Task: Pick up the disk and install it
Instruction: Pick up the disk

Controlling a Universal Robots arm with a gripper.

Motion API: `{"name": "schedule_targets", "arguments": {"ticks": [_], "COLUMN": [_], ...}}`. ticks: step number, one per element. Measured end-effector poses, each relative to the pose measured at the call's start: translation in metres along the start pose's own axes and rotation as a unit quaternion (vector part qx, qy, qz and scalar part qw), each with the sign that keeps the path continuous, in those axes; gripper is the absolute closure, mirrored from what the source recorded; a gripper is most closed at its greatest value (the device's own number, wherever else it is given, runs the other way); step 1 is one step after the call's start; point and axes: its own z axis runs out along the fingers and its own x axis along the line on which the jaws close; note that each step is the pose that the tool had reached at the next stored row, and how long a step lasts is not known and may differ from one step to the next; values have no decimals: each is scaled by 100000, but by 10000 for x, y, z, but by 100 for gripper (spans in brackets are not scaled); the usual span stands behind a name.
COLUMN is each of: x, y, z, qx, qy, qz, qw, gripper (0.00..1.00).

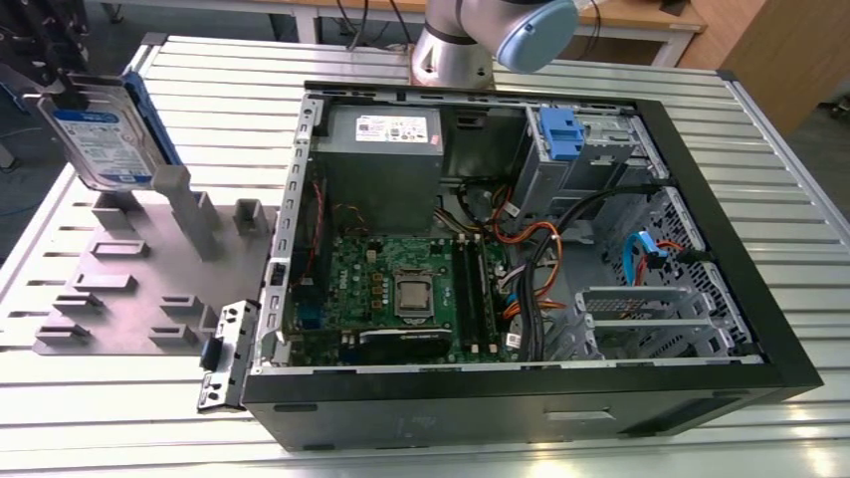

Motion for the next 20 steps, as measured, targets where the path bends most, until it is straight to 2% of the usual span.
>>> {"name": "schedule_targets", "arguments": {"ticks": [20], "x": [-5], "y": [2], "z": [-137], "qx": [-3], "qy": [1], "qz": [3], "qw": [100000], "gripper": [65]}}
